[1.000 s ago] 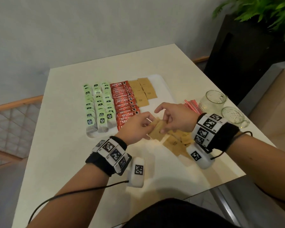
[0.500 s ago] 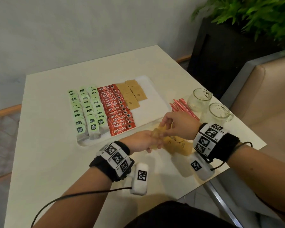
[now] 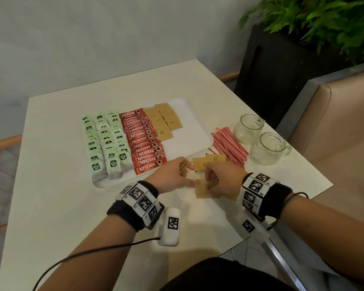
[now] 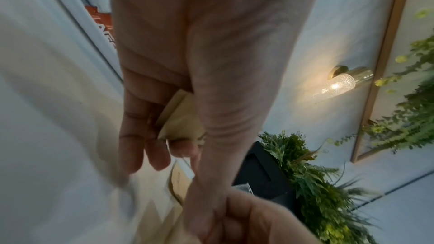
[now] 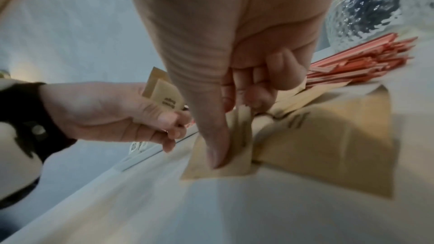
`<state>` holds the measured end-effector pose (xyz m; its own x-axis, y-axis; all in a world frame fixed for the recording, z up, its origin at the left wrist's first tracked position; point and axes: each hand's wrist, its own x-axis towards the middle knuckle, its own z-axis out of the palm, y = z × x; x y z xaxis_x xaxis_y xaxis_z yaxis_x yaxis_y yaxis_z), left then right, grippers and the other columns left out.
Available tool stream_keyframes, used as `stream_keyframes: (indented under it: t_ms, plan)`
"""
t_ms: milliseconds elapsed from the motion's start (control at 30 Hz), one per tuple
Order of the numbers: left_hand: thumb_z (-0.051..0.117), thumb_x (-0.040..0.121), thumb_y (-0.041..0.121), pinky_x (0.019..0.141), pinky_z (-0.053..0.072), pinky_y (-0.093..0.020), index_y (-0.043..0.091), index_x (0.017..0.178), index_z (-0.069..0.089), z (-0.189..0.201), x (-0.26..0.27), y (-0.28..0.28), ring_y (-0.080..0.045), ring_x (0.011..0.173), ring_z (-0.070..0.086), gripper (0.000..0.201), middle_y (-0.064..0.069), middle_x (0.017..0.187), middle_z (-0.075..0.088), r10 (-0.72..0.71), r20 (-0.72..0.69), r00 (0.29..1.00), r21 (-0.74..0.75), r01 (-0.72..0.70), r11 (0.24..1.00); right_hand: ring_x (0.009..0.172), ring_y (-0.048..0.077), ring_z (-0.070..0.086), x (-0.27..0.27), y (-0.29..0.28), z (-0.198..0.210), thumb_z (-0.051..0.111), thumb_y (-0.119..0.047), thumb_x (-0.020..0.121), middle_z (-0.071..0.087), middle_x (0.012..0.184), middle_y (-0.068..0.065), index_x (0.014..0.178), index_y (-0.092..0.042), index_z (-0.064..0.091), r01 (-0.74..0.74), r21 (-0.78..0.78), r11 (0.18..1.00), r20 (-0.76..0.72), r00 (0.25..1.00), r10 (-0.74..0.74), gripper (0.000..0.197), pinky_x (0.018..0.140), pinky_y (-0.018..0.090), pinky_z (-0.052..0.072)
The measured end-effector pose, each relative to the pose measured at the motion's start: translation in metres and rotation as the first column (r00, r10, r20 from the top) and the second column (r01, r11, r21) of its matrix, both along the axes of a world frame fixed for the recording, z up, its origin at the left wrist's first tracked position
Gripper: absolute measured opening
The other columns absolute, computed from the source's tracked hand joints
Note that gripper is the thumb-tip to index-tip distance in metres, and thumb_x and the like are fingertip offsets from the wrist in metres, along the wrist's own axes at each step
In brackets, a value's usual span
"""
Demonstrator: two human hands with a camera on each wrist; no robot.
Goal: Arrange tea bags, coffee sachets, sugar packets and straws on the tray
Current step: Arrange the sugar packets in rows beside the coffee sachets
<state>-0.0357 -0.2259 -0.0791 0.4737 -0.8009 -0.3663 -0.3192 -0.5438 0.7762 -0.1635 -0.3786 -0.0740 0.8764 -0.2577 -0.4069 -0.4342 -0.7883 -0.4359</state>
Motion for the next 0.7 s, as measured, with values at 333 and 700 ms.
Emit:
stream_keyframes:
  t_ms: [333, 700]
  plan:
    - [0.069, 0.090, 0.023, 0.074, 0.060, -0.031, 0.010, 0.110, 0.064, 0.003, -0.019, -0.007, -0.021, 0.078, 0.066, 0.024, -0.012, 0.099, 0.066, -0.078, -0.321, 0.944, 0.092, 0.113, 0.989, 0.068, 0.008, 0.058, 0.021, -0.010, 0.019, 0.083, -0.011, 0.071, 0.067, 0.075, -0.005, 0.087, -0.023, 0.065, -0.076, 0.348, 0.934, 0.267, 0.963, -0.021, 0.027, 0.068, 0.027, 0.051]
    - [0.054, 0.089, -0.008, 0.077, 0.059, -0.043, 0.008, 0.099, 0.060, -0.001, -0.005, 0.010, -0.024, 0.069, 0.065, 0.020, -0.011, 0.079, 0.061, 0.243, -0.507, 0.827, 0.052, -0.252, 0.966, 0.101, 0.016, 0.054, 0.048, -0.036, -0.003, 0.075, -0.048, 0.076, 0.043, 0.127, -0.001, 0.129, -0.024, 0.051, -0.008, -0.233, 0.973, -0.046, 0.999, -0.002, 0.063, 0.086, 0.034, 0.050]
